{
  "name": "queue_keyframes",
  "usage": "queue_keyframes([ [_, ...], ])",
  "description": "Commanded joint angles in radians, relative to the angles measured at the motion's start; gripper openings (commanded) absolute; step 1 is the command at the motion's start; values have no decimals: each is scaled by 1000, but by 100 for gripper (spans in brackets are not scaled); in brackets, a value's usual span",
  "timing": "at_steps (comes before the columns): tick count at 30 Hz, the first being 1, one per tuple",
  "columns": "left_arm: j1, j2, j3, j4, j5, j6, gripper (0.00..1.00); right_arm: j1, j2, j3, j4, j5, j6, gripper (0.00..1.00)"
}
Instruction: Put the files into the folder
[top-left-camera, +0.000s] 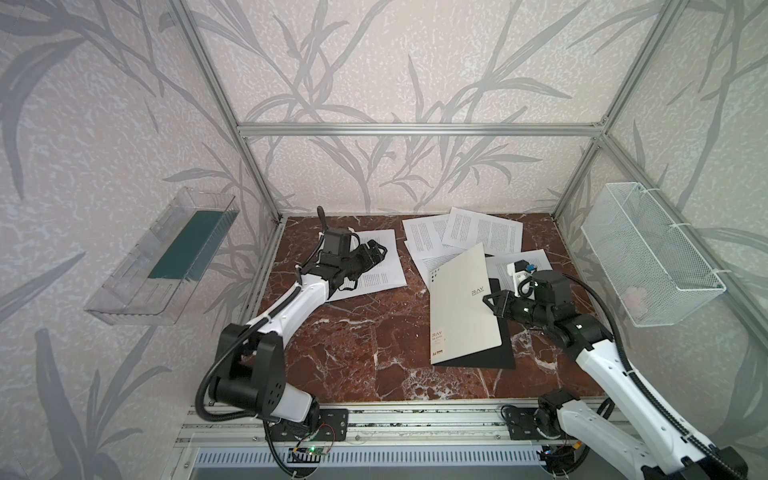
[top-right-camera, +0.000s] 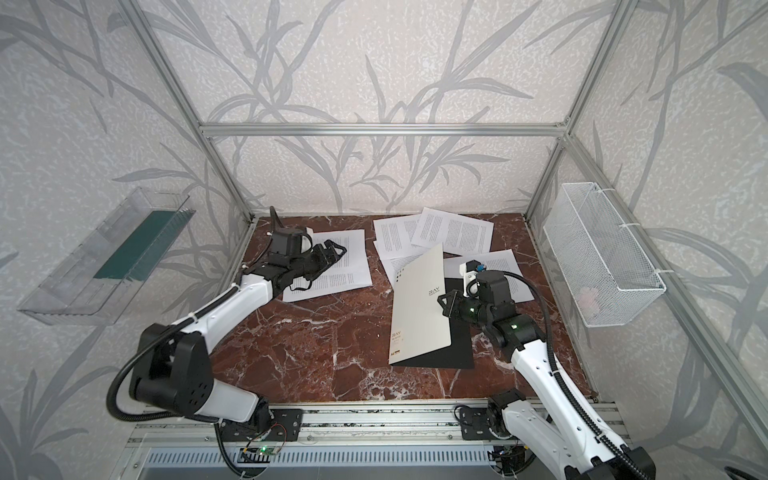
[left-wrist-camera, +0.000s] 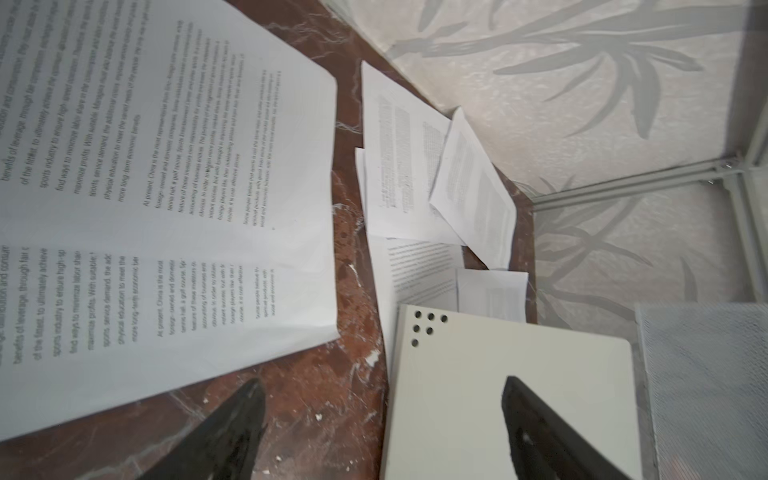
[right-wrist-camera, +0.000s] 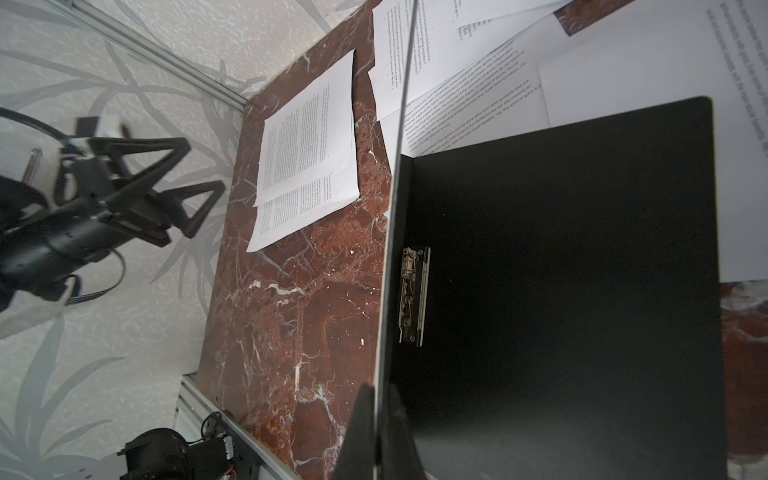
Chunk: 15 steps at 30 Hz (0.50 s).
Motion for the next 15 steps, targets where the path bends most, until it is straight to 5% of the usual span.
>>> queue_keyframes([
  [1, -41, -130, -33, -162, -67, 80, 90, 50, 11, 96, -74, 119, -80, 0],
  [8, -52, -394, -113, -265, -129, 135, 91, 215, 87, 204, -173, 311, -99, 0],
  [15, -52, -478, -128, -368, -107, 190, 93, 294, 133, 204, -169, 371, -68, 0],
])
